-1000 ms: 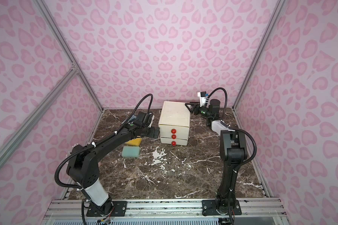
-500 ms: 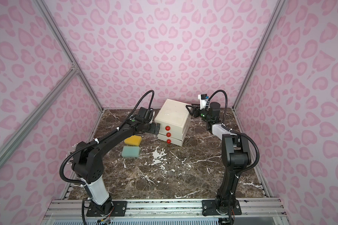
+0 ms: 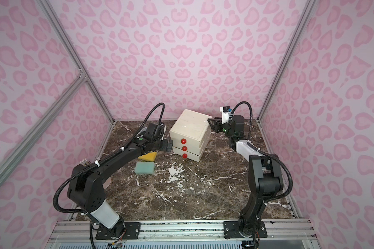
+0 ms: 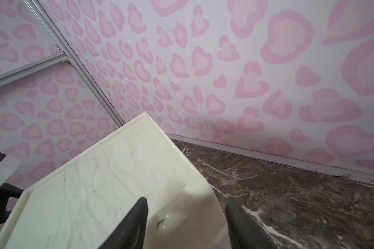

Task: Take the sponge out of the drawer
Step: Open the drawer in the storage box.

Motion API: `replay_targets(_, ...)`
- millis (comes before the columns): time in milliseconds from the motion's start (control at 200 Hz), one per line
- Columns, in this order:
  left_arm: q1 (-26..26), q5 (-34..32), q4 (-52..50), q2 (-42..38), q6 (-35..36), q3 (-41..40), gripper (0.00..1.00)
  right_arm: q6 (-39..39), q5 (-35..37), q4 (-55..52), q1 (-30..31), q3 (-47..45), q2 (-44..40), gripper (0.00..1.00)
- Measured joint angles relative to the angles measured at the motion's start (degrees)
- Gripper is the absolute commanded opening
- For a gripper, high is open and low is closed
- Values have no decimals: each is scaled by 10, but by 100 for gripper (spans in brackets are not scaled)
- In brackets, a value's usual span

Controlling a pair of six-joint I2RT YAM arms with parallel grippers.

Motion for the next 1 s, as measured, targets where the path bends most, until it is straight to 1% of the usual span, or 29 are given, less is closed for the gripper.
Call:
replay_targets(60,0,23,12,-11,-4,-23,95,-5,33,5,4,-17,-20,62)
replay_targets(145,-1,70,32,-20,-6,-52,93,-11,60,13,12,-34,-44,62)
replay_targets(280,-7,134,66,-20,-21,-69,91,-22,95,12,31,-38,-77,62)
replay_targets(410,-17,176,114,-4,-36,-70,90,-63,134,9,91,-31,-113,64)
replay_targets(510,-21,203,138,14,-48,-67,87,-102,164,-7,138,-16,-116,64)
replay_targets(620,-23,214,150,40,-54,-56,86,-124,191,-25,161,-12,-104,63)
replay_targets(715,-26,220,172,52,-69,-63,84,-131,210,-39,177,-12,-91,63)
replay_targets(900,-30,221,258,57,-103,-113,82,-142,224,-50,200,-10,-72,63)
replay_targets(1000,-31,204,312,48,-118,-148,81,-144,239,-55,201,-10,-68,63)
